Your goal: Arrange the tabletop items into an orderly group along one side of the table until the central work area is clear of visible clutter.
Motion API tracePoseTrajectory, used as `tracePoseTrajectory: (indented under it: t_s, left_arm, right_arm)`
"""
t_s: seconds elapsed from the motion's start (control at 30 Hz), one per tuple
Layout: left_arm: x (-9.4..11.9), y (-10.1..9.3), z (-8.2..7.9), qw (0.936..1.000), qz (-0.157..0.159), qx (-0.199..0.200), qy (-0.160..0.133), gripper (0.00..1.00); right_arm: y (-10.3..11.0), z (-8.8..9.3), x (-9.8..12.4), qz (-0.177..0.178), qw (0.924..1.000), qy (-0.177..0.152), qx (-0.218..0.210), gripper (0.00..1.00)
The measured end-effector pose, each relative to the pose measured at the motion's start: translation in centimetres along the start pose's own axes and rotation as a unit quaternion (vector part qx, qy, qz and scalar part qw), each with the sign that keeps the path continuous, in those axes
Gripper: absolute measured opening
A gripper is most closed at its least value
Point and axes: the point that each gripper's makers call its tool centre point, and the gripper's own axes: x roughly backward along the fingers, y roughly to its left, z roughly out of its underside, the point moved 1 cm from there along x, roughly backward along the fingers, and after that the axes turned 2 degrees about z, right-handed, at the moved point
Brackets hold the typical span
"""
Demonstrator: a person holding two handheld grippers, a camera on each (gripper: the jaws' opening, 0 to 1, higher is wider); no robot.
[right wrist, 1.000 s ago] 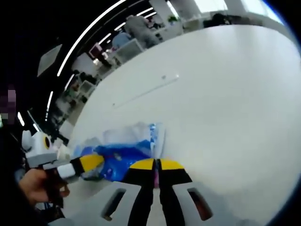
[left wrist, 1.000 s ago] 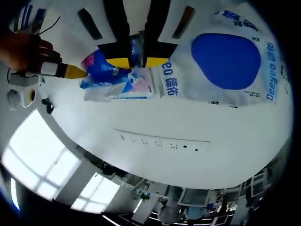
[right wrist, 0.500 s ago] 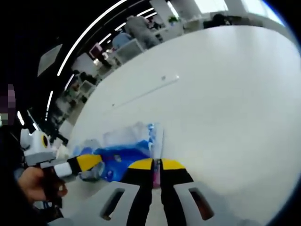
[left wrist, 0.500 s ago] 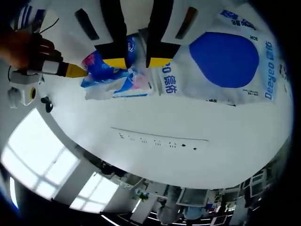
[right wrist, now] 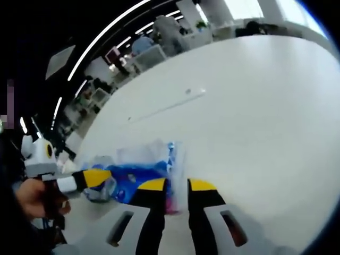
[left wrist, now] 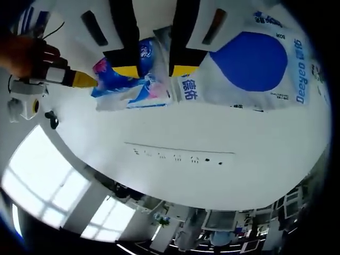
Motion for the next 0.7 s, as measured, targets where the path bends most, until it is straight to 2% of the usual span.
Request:
tracePoseTrajectory:
  t_s: [0.23,0.3,0.37,0.47,0.57,0.7]
  left_arm:
    - [0.8,-1.0,-0.6,0.9998,0.014,-0.009,-0.008,0.22]
    - [0.8,-1.2,-0.3,0.9998,0.018,-0.011,-0.003,0.22]
    - [0.8,-1.3,0.0,0.9997,0.021,-0.011,0.004,0.23]
    - [1.1,-1.7,0.2,0.9995,0.025,-0.017,0.004,0.23]
    - [1.3,-1.8,0.3,0.9994,0.027,-0.02,0.007,0.24]
    - [1.6,-1.9,0.1,0.9993,0.031,-0.023,0.005,0.24]
  right_arm:
    - [-0.1,-1.5,1.0,0.007,0.9996,-0.025,0.003,0.14]
    - [0.3,-1.3,0.9,0.002,0.9998,-0.019,0.008,0.13]
    - [0.5,-0.6,0.6,0.0,0.9999,0.002,0.015,0.13]
    - [0.4,-0.5,0.6,0.007,0.9997,-0.001,0.025,0.11]
    - [0.4,-0.5,0.5,0.004,0.9997,0.002,0.025,0.04]
    - [0.2,-0.9,0.4,0.006,0.9997,0.0,0.025,0.01]
